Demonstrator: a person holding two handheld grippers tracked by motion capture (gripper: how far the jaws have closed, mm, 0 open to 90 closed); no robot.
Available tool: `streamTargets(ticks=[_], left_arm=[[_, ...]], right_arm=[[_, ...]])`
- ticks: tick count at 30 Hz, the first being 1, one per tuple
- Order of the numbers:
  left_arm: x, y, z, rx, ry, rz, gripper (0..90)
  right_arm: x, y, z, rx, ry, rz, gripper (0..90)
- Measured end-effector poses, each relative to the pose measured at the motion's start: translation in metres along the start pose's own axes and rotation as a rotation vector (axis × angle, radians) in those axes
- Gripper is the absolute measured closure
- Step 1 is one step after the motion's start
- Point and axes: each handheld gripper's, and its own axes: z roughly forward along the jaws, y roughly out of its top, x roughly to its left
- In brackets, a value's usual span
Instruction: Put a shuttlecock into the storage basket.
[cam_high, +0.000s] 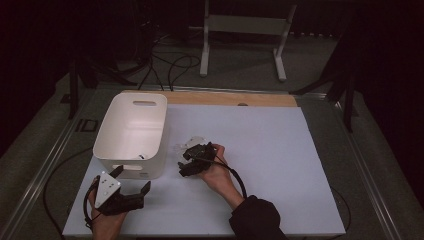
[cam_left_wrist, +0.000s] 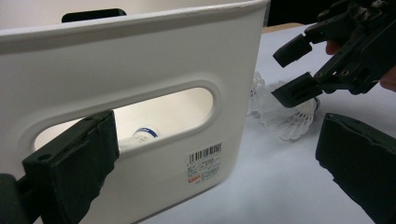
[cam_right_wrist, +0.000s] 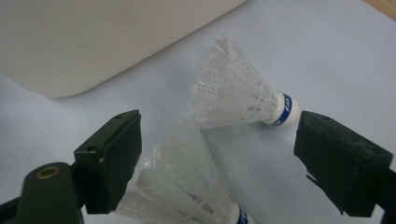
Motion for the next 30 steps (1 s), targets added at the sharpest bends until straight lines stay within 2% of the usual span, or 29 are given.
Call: streamTargets(ticks=[6,13,17,19,23,25,30], left_arm=[[0.0,0.0,0.0,0.0,0.0,0.0,0.0],[0.0,0.0,0.0,0.0,0.0,0.0,0.0],[0.0,0.0,0.0,0.001,0.001,0.001,0.0],[-0.001,0.0,0.0,0.0,0.001,0.001,0.0],[-0.001,0.0,0.001,0.001,0.001,0.001,0.0],[-0.001,0.0,0.001,0.002,0.0,0.004,0.0],[-0.001,0.0,0.001,0.002,0.002,0.002,0.0]], right_arm=[[-0.004,-0.002,-0.007,-0.001,-0.007,-0.003,17.0],[-0.018,-0.007,-0.019,-0.007,-0.028,0.005,19.6],[-0.024,-0.009,-0.024,-0.012,-0.041,0.037,23.0],[-0.032,-0.012,-0.027,-0.013,-0.043,0.055,27.8],[-0.036,-0.015,-0.029,-0.01,-0.031,0.07,33.2],[-0.04,-0.018,-0.03,-0.012,-0.008,0.077,41.4],[-0.042,-0.021,-0.03,0.0,0.03,0.093,52.4]])
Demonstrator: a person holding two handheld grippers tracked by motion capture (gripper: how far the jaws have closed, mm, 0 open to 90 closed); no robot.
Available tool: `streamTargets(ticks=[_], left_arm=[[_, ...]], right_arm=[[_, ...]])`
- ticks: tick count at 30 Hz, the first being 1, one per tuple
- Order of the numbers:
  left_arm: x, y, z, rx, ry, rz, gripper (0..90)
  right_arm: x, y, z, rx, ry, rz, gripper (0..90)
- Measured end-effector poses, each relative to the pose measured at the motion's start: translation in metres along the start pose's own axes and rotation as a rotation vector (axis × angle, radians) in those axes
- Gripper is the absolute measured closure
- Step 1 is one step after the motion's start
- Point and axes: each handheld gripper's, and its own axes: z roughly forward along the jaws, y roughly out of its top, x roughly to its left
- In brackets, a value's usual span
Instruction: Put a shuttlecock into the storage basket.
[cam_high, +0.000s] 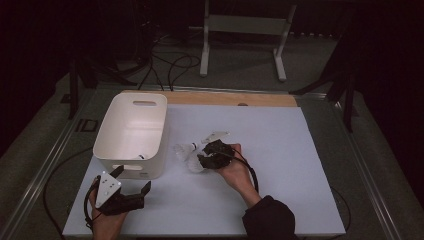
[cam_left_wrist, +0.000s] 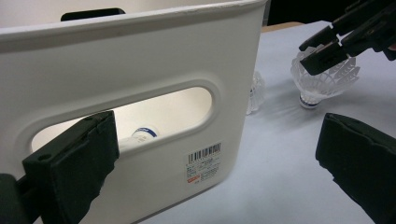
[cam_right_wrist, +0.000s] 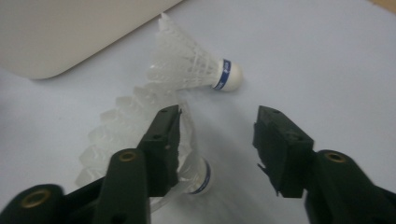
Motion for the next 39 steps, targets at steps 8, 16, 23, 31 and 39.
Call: streamTargets(ticks=[8,16,23,31,39], left_arm=[[0.0,0.0,0.0,0.0,0.001,0.0,0.0],[0.0,0.0,0.0,-0.001,0.001,0.0,0.0],[0.0,0.0,0.0,-0.001,0.001,0.001,0.0],[0.0,0.0,0.0,-0.001,0.001,0.0,0.0],[0.0,0.0,0.0,-0.001,0.001,0.0,0.0]], right_arm=[[-0.003,-0.004,-0.001,0.015,0.055,0.006,74.0],[-0.004,-0.005,-0.003,0.014,0.06,0.003,86.0],[-0.003,-0.004,-0.006,-0.003,0.05,0.001,89.0],[-0.003,-0.002,-0.01,-0.026,0.041,0.004,89.0],[-0.002,0.001,-0.011,-0.036,0.037,0.004,89.1]])
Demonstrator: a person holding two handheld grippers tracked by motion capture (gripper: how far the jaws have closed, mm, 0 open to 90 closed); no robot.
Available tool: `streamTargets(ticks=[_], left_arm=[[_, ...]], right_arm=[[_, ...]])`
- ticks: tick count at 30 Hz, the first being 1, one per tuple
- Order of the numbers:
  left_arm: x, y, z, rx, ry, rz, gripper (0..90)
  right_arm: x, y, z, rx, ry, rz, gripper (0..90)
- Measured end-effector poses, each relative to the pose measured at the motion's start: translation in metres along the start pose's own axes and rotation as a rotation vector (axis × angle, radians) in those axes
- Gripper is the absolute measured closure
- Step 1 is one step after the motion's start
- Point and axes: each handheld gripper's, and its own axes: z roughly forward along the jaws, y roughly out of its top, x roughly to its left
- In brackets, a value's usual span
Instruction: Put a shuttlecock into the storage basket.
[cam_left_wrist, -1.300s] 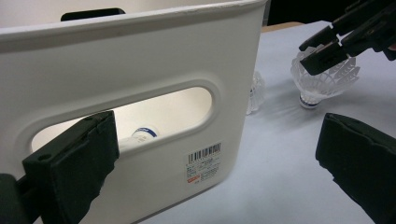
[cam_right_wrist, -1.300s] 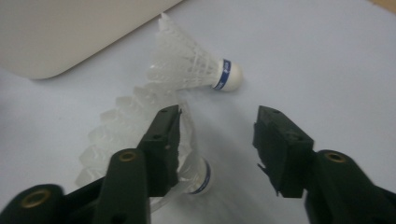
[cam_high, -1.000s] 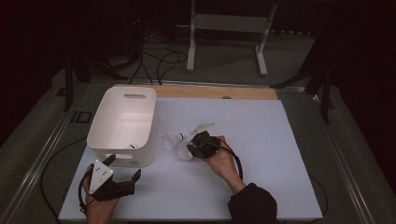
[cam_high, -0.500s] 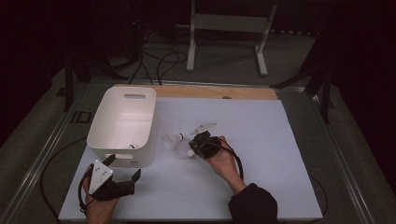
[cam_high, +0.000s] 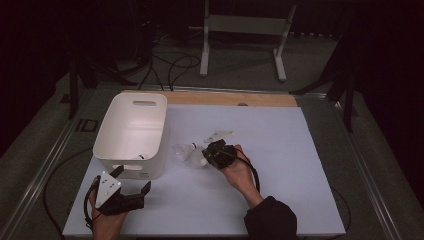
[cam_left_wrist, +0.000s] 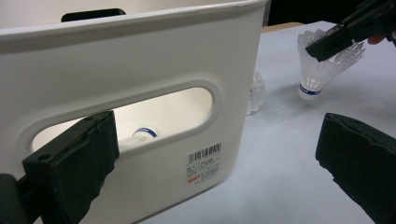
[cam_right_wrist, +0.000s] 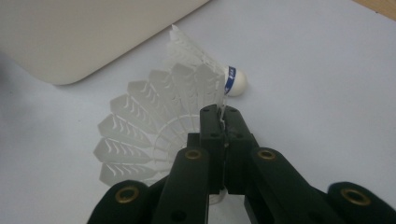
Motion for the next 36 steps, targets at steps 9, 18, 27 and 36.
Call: streamTargets(ticks=[9,18,27,36], left_arm=[[0.0,0.0,0.0,0.0,-0.001,0.001,0.0],[0.0,0.0,0.0,-0.001,-0.002,0.001,0.0],[0.0,0.0,0.0,-0.001,-0.002,0.001,0.0],[0.0,0.0,0.0,0.001,-0.003,0.002,0.0]], right_arm=[[0.001,0.003,-0.003,-0.013,-0.006,0.005,89.0],[0.001,0.006,-0.005,-0.025,-0.013,0.014,89.1],[0.002,0.009,-0.007,-0.035,-0.011,0.022,89.1],[0.002,0.014,-0.012,-0.052,-0.009,0.03,89.0]])
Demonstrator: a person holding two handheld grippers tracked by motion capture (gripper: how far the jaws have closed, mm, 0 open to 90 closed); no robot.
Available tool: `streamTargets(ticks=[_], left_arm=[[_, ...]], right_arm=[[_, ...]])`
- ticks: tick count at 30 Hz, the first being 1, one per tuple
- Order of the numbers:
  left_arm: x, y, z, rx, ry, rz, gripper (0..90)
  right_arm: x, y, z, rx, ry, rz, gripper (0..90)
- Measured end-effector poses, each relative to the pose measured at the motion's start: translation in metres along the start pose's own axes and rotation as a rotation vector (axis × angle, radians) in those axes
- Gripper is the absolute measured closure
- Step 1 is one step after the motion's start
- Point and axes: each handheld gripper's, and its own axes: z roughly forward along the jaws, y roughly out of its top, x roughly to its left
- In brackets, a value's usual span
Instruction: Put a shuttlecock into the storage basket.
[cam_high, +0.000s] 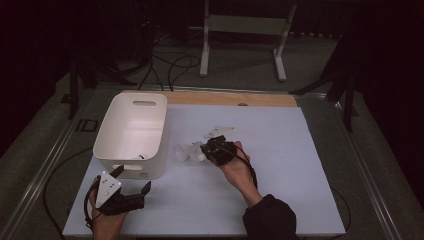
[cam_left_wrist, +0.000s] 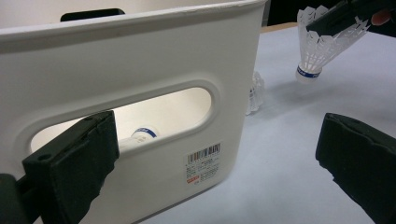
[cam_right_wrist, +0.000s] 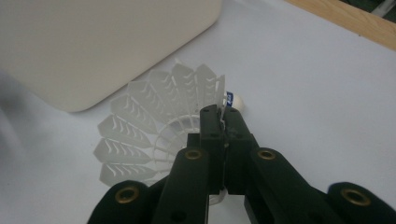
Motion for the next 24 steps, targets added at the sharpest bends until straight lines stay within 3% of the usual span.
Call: streamTargets(ticks=[24], left_arm=[[0.0,0.0,0.0,0.001,0.0,0.001,0.0]], right_arm=[[0.002,0.012,-0.007,-0.035,0.011,0.02,89.1]])
